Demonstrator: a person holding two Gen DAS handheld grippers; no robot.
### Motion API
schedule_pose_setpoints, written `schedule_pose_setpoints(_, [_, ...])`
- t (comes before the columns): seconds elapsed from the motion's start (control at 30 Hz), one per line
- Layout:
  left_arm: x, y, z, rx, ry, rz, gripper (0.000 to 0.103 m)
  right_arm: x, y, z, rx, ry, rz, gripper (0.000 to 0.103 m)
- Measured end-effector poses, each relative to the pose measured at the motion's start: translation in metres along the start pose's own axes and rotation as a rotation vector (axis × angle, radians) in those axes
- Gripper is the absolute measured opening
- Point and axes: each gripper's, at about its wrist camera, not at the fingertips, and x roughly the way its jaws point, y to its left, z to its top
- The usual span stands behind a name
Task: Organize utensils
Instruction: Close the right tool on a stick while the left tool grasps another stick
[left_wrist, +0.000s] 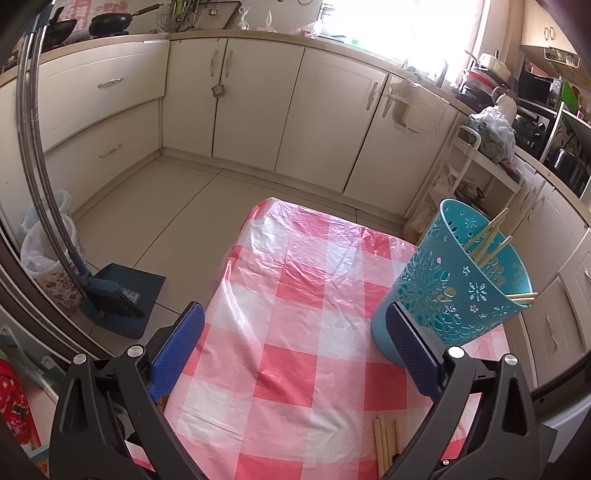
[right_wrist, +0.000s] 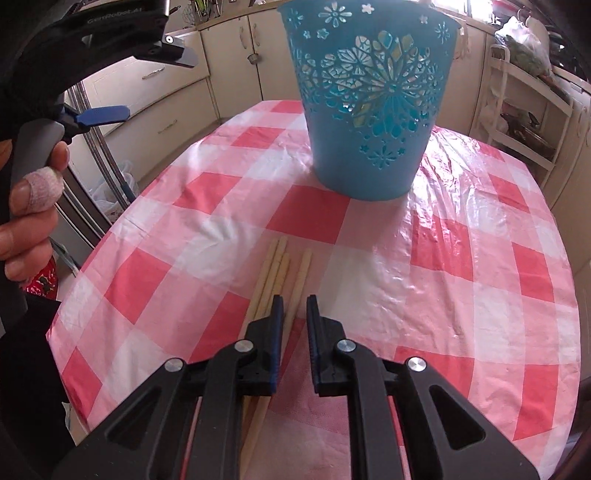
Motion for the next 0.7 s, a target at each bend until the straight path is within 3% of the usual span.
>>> schedule_pose_setpoints(0.2, [0.008,-0.005,-0.007,0.047,0.038,-0.007,0.095,-0.005,-0.014,-0.003,0.022,-0.002,-0.048,0.008])
schedule_pose_setpoints(0.33, [0.024,-0.025,-0.033,0.189,0.187,-0.058,0.094,-0.017,-0.049,-0.014,0.120,-0.005,-0.080,0.007])
schedule_pose_setpoints(0.47, [0.023,-0.051,-0.070,0.320,0.250,-0.082,0.094,-0.030,-0.075,-0.031,0.192,-0.035,-0.066,0.006])
schedule_pose_setpoints(0.7, [0.024,-0.060,-0.113,0.340,0.329,-0.050,0.093,-0.029,-0.081,-0.033,0.235,-0.058,-0.013,0.006])
